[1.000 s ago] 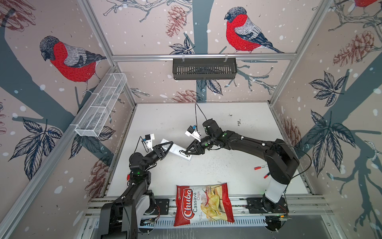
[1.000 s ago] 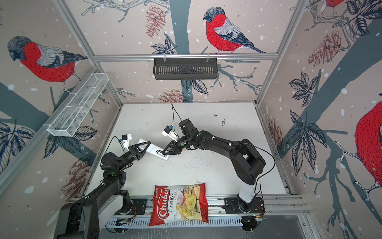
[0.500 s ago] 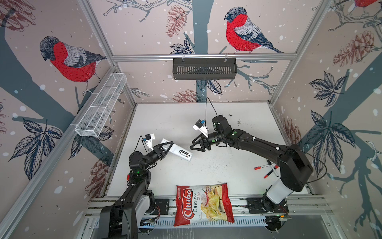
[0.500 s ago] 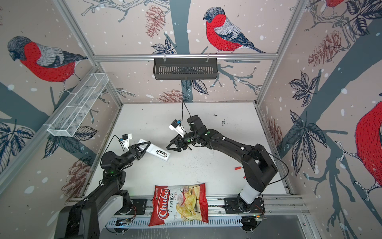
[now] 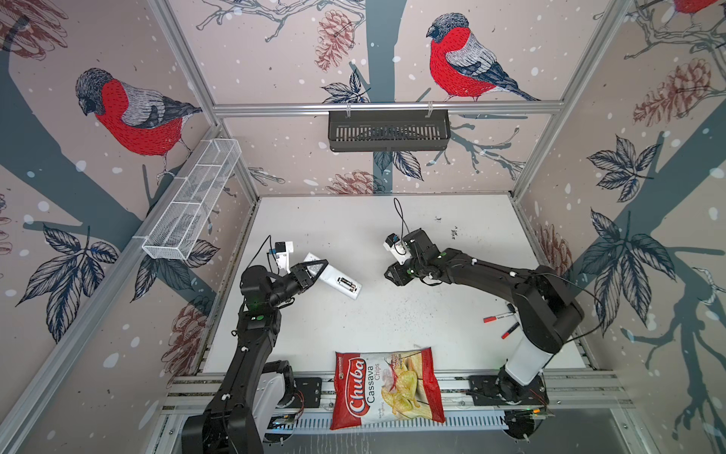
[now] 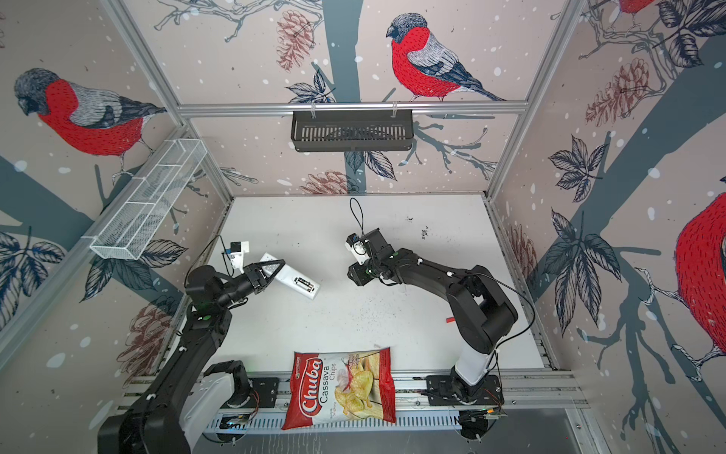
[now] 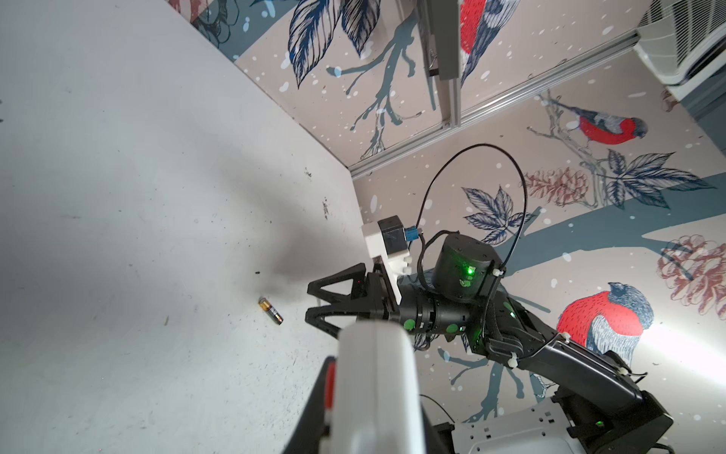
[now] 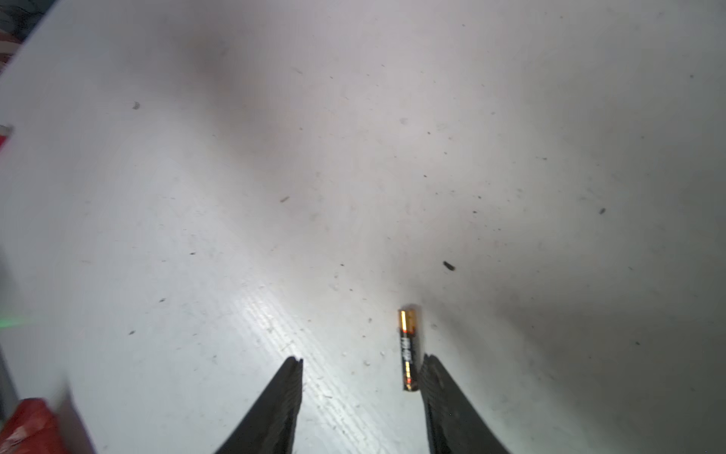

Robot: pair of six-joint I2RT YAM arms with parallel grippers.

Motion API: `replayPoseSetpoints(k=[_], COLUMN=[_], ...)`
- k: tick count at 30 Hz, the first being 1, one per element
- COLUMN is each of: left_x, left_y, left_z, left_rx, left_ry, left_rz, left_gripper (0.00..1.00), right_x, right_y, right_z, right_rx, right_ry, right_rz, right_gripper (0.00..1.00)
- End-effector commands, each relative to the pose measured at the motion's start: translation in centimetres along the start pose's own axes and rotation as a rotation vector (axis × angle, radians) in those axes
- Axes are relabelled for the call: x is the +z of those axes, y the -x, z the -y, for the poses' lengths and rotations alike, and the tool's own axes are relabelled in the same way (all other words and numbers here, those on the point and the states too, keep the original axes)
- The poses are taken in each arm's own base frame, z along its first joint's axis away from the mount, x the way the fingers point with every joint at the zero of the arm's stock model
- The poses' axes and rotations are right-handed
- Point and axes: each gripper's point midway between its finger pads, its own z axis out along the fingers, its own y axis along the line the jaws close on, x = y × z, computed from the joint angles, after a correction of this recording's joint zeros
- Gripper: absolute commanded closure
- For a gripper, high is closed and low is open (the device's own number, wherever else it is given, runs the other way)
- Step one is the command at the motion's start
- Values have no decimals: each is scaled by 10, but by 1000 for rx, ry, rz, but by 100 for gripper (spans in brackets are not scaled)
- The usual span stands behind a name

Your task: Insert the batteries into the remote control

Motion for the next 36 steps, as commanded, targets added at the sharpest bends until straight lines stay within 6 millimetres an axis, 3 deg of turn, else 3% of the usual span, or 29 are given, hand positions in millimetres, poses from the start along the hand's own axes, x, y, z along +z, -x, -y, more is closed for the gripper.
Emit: replayPoseSetpoints(k=[1,14,30,36], left_x=[2,2,2,12], left_y=[-19,-13,-12,-22], left_z=[-12,-27,-32,-37], left_rx=[-25,12,20,35], left_ry=[28,82,108,125], left_rz=[-120,-56,-40,-55], left_gripper=[100,100,100,100], right_x=[8,31,47,48], right_y=[-14,-38,-44,-46], right_z=[26,20,14,14], right_rx=[-47,-80,-92,-95], right_ry=[-141,-90,-54,-51], right_rz=[-71,-152,-184,-189], right_gripper=[53,59,70,78])
